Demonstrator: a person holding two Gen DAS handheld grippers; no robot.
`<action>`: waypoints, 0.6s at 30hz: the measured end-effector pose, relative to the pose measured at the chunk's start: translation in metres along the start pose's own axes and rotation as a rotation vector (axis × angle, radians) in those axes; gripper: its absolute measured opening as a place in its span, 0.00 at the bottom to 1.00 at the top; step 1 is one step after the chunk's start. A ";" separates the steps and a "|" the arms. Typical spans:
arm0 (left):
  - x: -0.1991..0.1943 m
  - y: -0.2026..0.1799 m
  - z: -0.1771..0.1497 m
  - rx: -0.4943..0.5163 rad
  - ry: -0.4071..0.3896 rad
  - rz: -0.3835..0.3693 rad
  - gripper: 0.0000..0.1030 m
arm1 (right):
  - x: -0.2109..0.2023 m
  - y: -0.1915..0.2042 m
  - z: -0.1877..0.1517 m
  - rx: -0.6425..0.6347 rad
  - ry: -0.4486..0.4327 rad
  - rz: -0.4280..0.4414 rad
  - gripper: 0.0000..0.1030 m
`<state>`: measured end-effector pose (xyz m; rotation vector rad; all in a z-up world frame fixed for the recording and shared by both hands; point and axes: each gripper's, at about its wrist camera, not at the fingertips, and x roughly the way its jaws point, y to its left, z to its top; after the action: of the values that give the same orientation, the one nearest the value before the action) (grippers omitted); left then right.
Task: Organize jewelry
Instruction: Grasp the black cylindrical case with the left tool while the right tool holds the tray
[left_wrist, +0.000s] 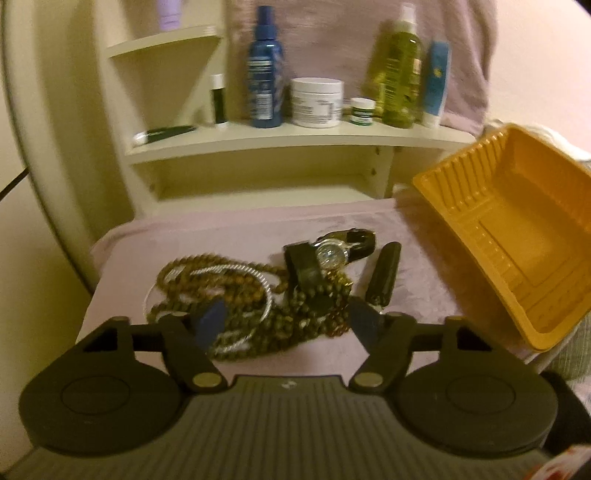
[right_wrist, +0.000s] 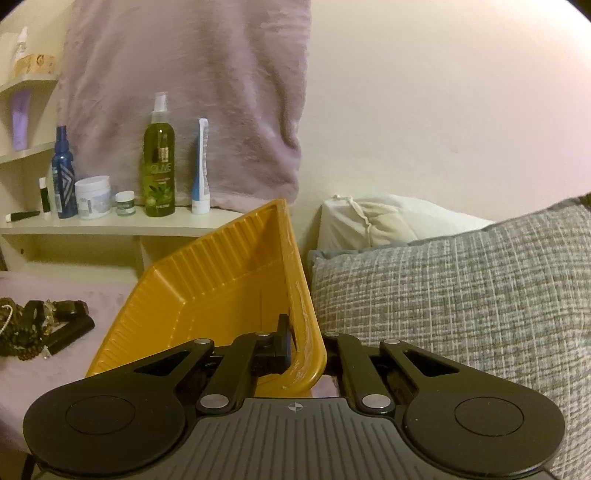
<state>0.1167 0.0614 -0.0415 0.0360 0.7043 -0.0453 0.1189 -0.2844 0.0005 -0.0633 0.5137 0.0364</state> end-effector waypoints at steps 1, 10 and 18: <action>0.002 -0.002 0.003 0.010 -0.001 -0.010 0.61 | -0.001 0.000 0.001 -0.005 -0.002 -0.001 0.05; 0.036 -0.045 0.014 0.125 0.012 -0.146 0.34 | -0.001 0.003 0.002 -0.032 -0.008 -0.007 0.05; 0.072 -0.074 0.014 0.218 0.044 -0.159 0.28 | -0.001 0.002 0.002 -0.037 -0.005 -0.002 0.05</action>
<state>0.1760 -0.0149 -0.0787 0.1900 0.7429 -0.2747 0.1186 -0.2824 0.0026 -0.0996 0.5076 0.0443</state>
